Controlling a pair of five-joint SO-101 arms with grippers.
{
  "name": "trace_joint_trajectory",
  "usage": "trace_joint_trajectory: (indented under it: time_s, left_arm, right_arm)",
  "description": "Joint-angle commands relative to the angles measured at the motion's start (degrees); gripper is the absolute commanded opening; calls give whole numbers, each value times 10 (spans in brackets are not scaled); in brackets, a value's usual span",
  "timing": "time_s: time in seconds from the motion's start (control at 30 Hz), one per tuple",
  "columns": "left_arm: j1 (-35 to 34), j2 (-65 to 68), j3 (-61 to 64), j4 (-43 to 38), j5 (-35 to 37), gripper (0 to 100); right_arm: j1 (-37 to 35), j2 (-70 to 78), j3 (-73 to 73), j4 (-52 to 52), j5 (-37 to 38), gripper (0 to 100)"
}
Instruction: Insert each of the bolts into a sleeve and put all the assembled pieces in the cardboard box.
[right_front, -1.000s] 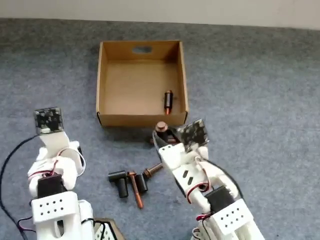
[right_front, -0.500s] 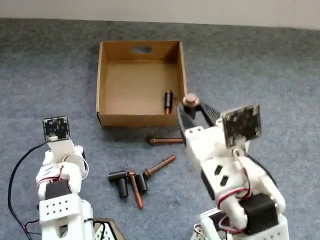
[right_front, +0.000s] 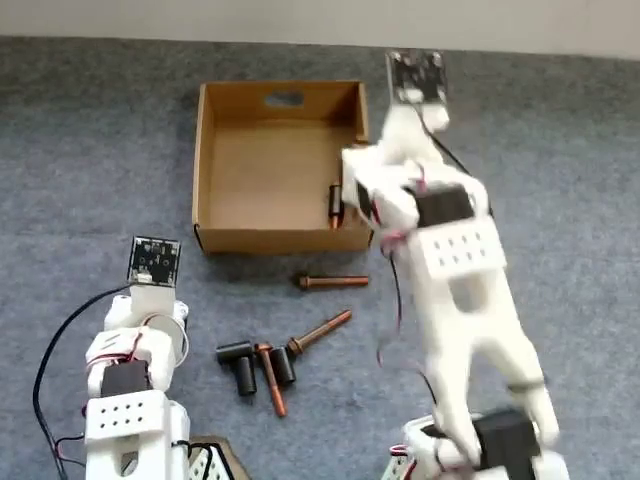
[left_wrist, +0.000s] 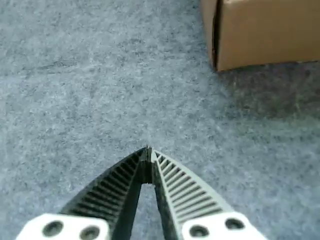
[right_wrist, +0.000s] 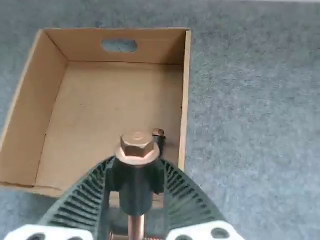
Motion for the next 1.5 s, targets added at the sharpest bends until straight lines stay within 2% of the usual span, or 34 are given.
trace_joint_trajectory:
  time_s: [0.0, 0.3, 0.47, 0.6, 0.83, 0.9, 1.1, 1.47]
  left_arm:
    - [14, -4, -2, -7, -4, 9]
    - [14, -4, -2, -7, -4, 9]
    - [14, -4, -2, -7, -4, 9]
    - [14, -4, -2, -7, -4, 8]
    - [14, -4, -2, -7, -4, 8]
    - [14, -4, -2, -7, -4, 8]
    - [14, -4, -1, -7, -4, 8]
    - [14, -4, -1, -7, -5, 8]
  right_arm:
    - [4, 103, -131, 15, -7, 6]
    - [-26, 428, -495, 178, -9, 6]
    - [-39, 583, -691, 196, -11, 6]
    - [-52, 679, -783, 225, -11, 6]
    - [-62, 774, -890, 327, -12, 6]
    - [-64, 797, -907, 335, -17, 6]
    - [-62, 843, -938, 335, -95, 6]
    - [-55, 855, -941, 364, -92, 6]
